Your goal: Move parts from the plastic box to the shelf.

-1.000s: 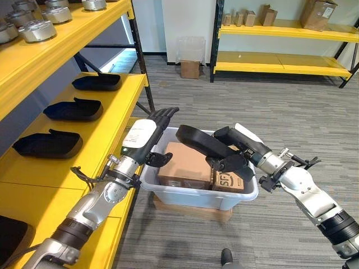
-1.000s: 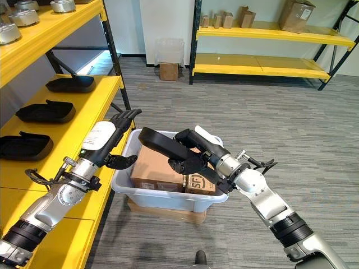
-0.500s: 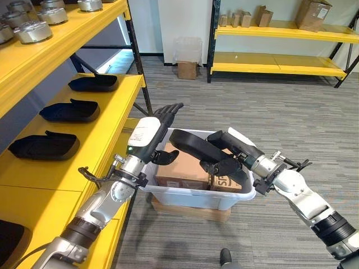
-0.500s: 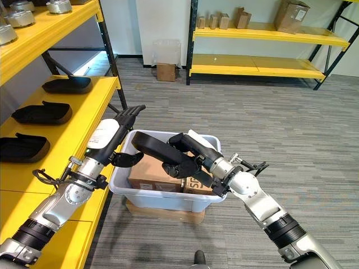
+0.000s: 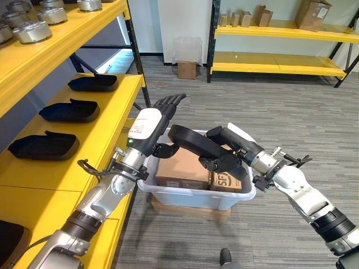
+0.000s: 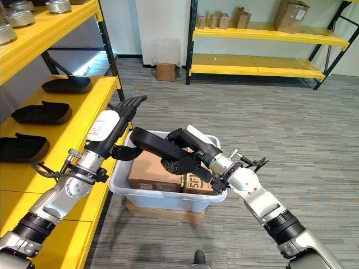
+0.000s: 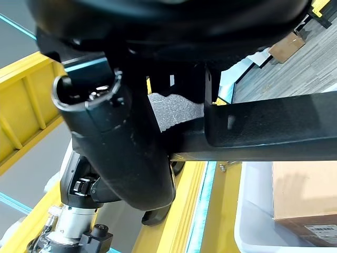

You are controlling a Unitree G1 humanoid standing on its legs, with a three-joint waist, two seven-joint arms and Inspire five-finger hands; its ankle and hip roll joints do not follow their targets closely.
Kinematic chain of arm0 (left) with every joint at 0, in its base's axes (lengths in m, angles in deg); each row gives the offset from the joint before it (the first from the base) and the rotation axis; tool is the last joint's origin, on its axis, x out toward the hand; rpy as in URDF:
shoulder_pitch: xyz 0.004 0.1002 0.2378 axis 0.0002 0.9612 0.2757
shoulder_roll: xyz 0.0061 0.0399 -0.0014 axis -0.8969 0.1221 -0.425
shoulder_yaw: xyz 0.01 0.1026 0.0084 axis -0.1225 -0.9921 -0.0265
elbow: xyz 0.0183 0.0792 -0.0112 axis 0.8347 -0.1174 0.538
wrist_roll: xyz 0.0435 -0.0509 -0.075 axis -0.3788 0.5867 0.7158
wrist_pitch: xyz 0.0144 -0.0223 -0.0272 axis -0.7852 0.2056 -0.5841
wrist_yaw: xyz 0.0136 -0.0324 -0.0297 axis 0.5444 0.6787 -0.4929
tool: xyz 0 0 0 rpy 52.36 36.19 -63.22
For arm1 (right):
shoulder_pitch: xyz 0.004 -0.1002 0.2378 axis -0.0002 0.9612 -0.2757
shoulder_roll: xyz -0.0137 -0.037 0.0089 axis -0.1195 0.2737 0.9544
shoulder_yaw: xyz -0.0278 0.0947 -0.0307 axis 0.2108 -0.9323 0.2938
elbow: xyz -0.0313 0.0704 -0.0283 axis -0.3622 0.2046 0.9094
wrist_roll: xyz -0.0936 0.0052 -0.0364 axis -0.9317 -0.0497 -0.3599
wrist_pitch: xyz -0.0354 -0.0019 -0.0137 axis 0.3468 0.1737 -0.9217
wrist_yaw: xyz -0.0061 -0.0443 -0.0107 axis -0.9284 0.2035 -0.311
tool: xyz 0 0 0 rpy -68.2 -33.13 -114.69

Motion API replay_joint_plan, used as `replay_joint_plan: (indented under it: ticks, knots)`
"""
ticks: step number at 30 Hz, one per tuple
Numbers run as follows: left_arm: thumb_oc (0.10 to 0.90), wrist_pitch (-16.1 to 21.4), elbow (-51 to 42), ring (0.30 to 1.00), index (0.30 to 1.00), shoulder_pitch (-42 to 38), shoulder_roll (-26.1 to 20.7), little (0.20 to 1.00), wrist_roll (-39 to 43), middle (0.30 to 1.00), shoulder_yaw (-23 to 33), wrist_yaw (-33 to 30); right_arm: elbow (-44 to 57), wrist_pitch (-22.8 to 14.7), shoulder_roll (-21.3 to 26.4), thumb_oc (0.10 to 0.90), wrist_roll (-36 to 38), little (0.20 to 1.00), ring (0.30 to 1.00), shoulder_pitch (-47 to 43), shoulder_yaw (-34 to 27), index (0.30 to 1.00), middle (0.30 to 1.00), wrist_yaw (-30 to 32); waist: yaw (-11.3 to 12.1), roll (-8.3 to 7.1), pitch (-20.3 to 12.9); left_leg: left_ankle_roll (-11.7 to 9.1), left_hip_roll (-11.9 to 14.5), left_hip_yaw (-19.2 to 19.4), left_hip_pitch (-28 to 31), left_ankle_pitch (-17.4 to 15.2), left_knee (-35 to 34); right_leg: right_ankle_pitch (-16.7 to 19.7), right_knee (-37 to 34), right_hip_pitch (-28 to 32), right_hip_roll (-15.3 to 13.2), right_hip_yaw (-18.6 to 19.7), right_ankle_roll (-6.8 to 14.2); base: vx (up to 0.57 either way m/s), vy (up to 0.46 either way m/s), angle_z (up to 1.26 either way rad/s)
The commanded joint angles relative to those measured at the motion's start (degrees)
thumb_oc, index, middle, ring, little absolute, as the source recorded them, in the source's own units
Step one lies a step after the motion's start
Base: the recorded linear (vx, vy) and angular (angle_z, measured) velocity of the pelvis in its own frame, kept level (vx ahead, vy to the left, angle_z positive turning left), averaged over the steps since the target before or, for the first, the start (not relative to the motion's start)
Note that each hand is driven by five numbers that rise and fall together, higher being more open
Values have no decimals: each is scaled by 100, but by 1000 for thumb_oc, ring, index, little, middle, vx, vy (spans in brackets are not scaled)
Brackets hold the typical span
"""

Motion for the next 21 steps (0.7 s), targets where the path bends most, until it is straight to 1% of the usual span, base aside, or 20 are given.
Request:
replay_joint_plan:
  ticks: [1, 12, 21]
  knots:
    - [900, 255, 14, 1000, 1000, -1224, 32, 1000, 116, 1000, -262, -350, 593, -682, -219, 400, 306, 300, 300, -1050, 155, 300, 300, 111, 24, -54, -639, -131, 339, -90, 364, -380, -46, -446, 397, -37, -308, 307, 400, 0, 0, 0]
    - [900, 282, 111, 1000, 1000, -1381, 16, 1000, -19, 1000, -649, -157, 637, -698, -267, 400, 342, 300, 300, -1100, 213, 300, 300, 97, -4, -59, -640, -121, 334, -64, 385, -388, -46, -445, 393, -42, -301, 343, 403, 0, 0, 0]
    - [900, 291, 168, 1000, 1000, -1375, 156, 1000, 24, 1000, -728, -133, 652, -710, -272, 400, 333, 300, 300, -1108, 221, 300, 300, 134, -18, -85, -636, -112, 328, -54, 396, -395, -46, -455, 393, -47, -296, 359, 407, 0, 0, 0]
